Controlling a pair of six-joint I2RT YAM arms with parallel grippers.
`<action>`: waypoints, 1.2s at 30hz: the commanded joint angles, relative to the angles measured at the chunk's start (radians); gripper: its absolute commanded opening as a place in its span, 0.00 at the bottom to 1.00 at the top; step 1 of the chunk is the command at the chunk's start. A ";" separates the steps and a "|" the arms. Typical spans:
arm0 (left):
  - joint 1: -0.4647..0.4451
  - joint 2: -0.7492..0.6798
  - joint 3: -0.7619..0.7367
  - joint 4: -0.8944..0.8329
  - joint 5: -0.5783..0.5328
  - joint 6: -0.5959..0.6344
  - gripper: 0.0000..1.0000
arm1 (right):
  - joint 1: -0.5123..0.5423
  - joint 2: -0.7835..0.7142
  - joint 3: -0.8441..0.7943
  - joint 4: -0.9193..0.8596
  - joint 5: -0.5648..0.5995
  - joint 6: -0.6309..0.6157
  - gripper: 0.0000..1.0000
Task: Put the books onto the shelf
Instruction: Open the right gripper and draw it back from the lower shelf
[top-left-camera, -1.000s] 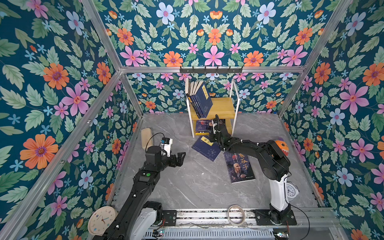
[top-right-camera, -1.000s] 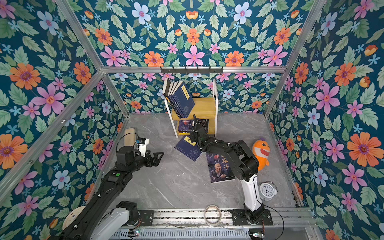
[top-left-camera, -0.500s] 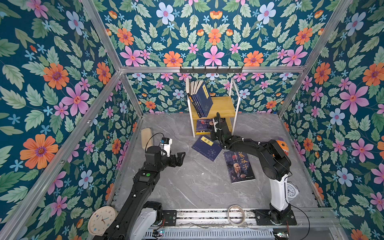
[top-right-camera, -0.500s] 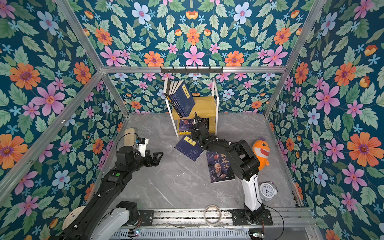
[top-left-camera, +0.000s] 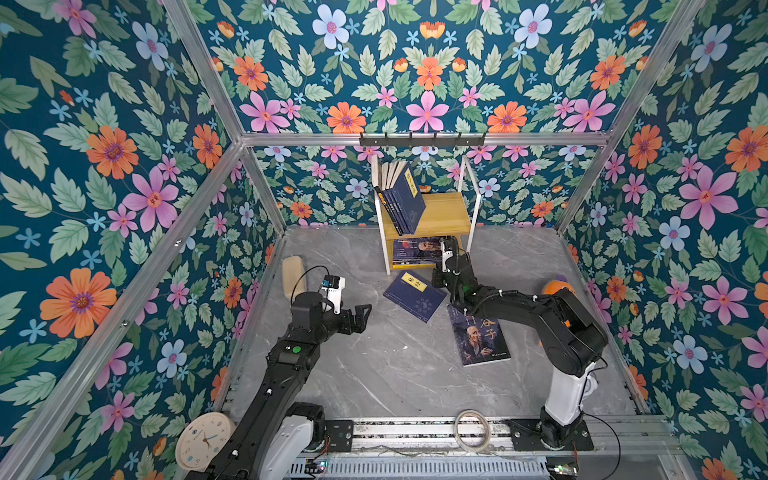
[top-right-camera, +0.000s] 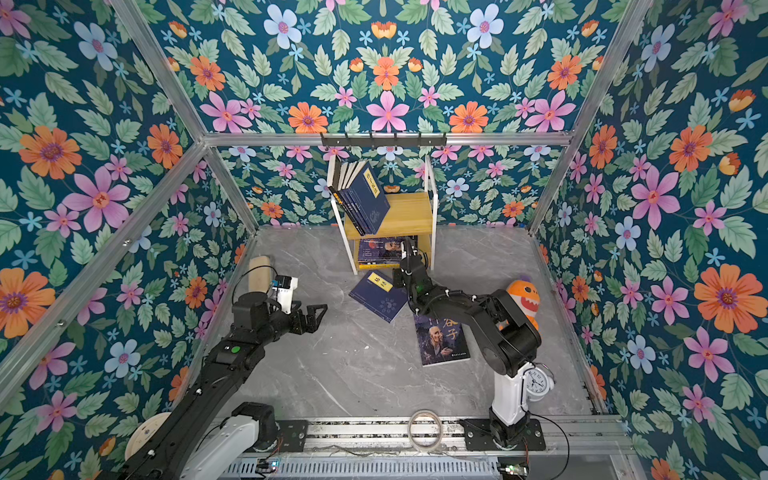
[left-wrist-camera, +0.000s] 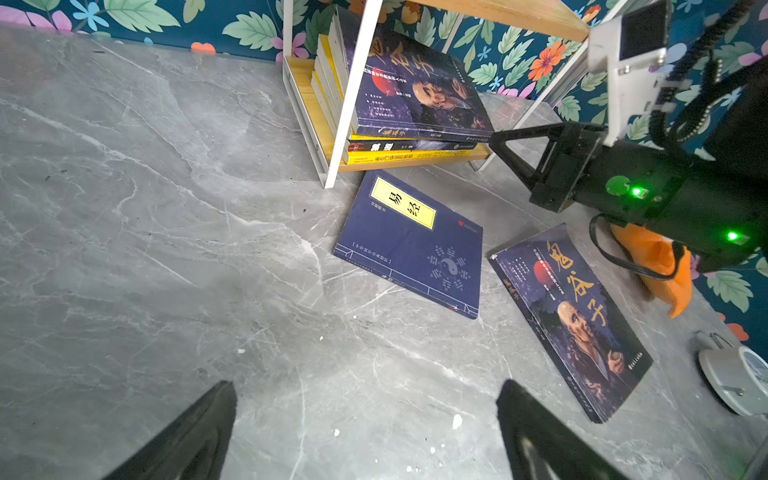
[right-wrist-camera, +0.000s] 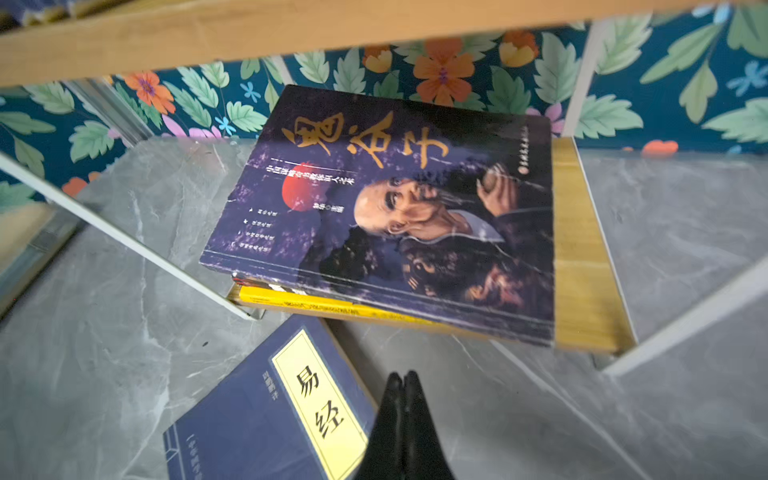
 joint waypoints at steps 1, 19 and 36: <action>0.000 0.001 -0.003 0.030 0.008 -0.006 1.00 | -0.030 -0.016 -0.056 0.082 0.037 0.069 0.00; 0.005 0.009 -0.001 0.032 0.016 -0.013 1.00 | -0.072 0.138 0.074 0.164 -0.003 0.211 0.00; 0.005 0.016 -0.004 0.034 0.008 -0.007 1.00 | -0.071 0.119 -0.028 0.205 -0.021 0.238 0.00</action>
